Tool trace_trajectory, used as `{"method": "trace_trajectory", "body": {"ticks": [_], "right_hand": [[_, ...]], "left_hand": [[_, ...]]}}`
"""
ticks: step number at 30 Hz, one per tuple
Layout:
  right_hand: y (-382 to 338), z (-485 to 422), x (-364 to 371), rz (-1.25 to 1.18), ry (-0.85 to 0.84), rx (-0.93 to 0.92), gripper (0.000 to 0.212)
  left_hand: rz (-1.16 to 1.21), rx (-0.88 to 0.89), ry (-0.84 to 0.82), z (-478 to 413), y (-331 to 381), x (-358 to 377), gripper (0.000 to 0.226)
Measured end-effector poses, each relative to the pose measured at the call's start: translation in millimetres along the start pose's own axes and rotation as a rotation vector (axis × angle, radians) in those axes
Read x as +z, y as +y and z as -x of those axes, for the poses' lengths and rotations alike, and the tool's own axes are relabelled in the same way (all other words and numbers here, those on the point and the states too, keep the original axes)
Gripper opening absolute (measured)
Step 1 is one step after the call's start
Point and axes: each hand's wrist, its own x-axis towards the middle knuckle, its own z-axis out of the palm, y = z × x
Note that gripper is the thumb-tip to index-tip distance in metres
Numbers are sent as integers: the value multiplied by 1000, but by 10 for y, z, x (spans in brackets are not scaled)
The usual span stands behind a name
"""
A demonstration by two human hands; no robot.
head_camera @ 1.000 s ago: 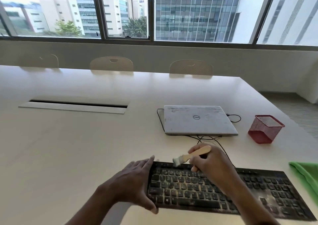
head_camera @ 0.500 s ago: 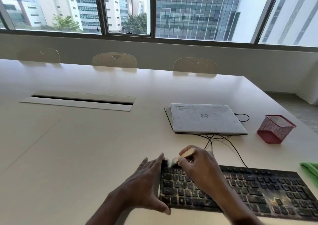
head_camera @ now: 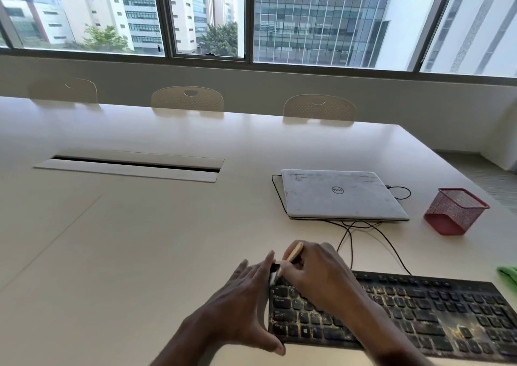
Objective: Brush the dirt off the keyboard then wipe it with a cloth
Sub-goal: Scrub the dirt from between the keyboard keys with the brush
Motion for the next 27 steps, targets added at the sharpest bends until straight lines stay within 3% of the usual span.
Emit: {"method": "trace_trajectory", "body": {"ticks": [3, 8, 13, 18, 23, 27], "right_hand": [[6, 16, -35, 18, -42, 15, 12], [51, -7, -122, 45, 93, 46, 8], [68, 27, -98, 57, -23, 65, 12], [53, -12, -103, 31, 101, 60, 7], [51, 16, -76, 61, -36, 66, 13], [48, -5, -110, 21, 80, 68, 11]], "left_hand": [[-19, 11, 10, -14, -2, 3, 154], [-3, 3, 10, -7, -8, 7, 153], [4, -6, -1, 17, 68, -35, 149], [-1, -8, -5, 20, 57, -26, 150], [-12, 4, 0, -4, -4, 22, 152], [1, 6, 0, 1, 3, 12, 150]]}}
